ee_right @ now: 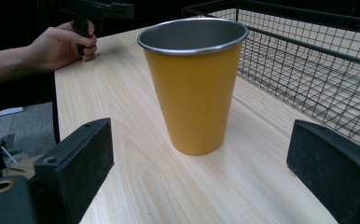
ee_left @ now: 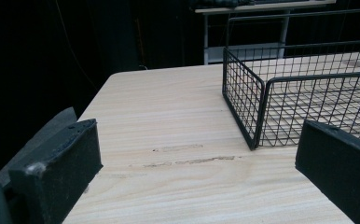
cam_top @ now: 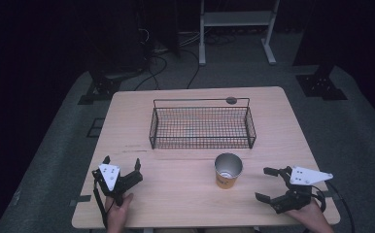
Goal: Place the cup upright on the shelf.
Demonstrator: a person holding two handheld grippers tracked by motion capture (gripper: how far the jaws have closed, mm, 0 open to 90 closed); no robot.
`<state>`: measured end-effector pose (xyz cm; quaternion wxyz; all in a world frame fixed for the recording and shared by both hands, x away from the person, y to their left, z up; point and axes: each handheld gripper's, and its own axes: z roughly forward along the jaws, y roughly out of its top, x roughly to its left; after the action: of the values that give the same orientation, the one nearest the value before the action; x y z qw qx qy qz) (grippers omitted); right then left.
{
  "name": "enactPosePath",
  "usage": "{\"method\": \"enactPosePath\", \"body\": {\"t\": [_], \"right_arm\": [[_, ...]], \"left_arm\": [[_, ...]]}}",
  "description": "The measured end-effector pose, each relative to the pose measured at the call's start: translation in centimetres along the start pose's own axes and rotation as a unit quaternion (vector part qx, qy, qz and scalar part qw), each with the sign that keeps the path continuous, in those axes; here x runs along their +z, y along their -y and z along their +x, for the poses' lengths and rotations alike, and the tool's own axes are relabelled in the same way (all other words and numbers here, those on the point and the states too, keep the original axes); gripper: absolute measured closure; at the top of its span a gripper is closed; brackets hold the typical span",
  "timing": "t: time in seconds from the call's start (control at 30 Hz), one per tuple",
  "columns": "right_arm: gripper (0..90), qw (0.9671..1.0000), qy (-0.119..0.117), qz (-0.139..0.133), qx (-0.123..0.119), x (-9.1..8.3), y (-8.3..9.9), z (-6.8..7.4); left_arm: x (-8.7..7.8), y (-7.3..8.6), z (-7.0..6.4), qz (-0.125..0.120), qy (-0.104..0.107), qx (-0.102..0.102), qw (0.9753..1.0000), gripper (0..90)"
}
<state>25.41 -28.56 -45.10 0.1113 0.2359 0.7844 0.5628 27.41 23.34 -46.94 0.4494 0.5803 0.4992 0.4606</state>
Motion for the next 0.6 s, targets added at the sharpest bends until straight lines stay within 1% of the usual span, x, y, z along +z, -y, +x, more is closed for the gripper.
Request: {"method": "enactPosePath", "body": {"t": [0.03,0.17,0.33,0.6], "right_arm": [[6.5,1.0,-0.002,0.005,-0.004,0.3,-0.3,0.1],[6.5,0.9999,-0.005,0.002,-0.008,0.5,-0.6,0.1],[6.5,1.0,-0.004,0.006,-0.005,0.8,-0.7,0.1],[6.5,0.9998,-0.009,0.014,-0.01,1.6,-1.1,0.2]], "left_arm": [[0.0,0.0,0.0,-0.001,0.0,-0.001,1.0,0.0],[0.0,0.0,0.0,-0.001,0.0,-0.001,1.0,0.0],[0.0,0.0,0.0,0.0,0.001,0.0,1.0,0.0],[0.0,0.0,0.0,0.0,0.0,0.0,1.0,0.0]]}}
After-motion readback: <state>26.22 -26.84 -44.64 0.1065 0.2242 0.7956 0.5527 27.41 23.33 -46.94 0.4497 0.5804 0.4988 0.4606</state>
